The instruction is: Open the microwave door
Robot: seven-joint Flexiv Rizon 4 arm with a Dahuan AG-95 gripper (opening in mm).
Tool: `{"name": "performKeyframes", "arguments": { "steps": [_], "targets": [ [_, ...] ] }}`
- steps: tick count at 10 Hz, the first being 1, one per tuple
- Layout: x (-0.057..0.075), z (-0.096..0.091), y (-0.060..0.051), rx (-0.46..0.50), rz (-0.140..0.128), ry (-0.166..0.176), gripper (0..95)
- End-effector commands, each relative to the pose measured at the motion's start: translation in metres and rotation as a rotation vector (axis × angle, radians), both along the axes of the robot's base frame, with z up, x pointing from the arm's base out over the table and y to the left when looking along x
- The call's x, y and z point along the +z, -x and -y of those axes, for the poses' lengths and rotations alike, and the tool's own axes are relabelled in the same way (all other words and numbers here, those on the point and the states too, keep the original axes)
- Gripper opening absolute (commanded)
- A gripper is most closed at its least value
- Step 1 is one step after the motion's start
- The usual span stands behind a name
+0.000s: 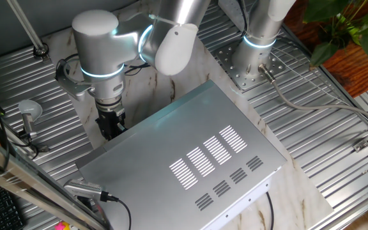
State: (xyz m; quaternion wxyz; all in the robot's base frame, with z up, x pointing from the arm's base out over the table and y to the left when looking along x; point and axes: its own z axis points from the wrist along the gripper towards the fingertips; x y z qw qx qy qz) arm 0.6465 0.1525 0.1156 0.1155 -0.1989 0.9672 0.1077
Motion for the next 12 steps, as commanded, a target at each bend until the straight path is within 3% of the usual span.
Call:
{"name": "performKeyframes", "arguments": {
  "steps": [1, 12],
  "targets": [
    [0.0002, -0.0009, -0.0004, 0.023, 0.012, 0.003, 38.0],
    [0.0002, -0.0009, -0.0004, 0.056, 0.023, 0.017, 38.0]
  ]
}}
